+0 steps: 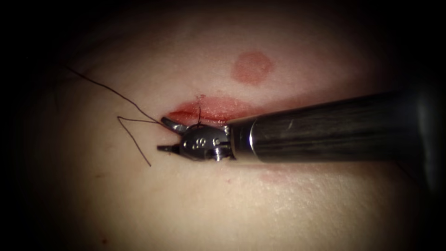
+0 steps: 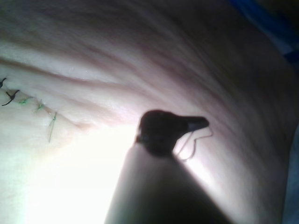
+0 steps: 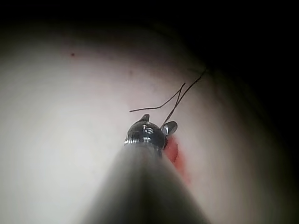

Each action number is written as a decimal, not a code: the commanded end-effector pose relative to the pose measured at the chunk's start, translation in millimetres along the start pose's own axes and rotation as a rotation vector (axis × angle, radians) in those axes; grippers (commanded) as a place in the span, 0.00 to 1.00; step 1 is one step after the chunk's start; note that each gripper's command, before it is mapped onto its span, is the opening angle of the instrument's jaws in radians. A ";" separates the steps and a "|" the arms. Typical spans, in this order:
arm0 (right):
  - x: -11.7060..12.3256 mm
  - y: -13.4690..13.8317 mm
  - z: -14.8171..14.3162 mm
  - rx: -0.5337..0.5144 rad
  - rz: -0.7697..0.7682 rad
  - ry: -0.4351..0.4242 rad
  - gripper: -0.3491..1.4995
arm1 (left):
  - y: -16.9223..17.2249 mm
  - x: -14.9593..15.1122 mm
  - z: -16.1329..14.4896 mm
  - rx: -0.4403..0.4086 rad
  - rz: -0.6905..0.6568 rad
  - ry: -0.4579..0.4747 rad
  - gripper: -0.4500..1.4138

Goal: Wound Closure
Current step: Use the right gripper to cut the long suture end.

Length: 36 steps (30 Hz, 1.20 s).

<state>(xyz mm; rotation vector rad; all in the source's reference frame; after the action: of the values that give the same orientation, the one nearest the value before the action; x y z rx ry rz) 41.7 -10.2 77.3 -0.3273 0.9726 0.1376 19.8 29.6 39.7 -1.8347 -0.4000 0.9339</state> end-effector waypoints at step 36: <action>0.0 1.6 2.3 -0.161 0.077 -0.139 0.96 | 3.2 -0.4 -0.9 -0.024 -0.106 0.001 0.05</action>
<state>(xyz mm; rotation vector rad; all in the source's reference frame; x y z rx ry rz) 42.5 -7.5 77.6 -0.4260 0.8327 0.3092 20.2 27.1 36.5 -1.8156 -0.5034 0.8595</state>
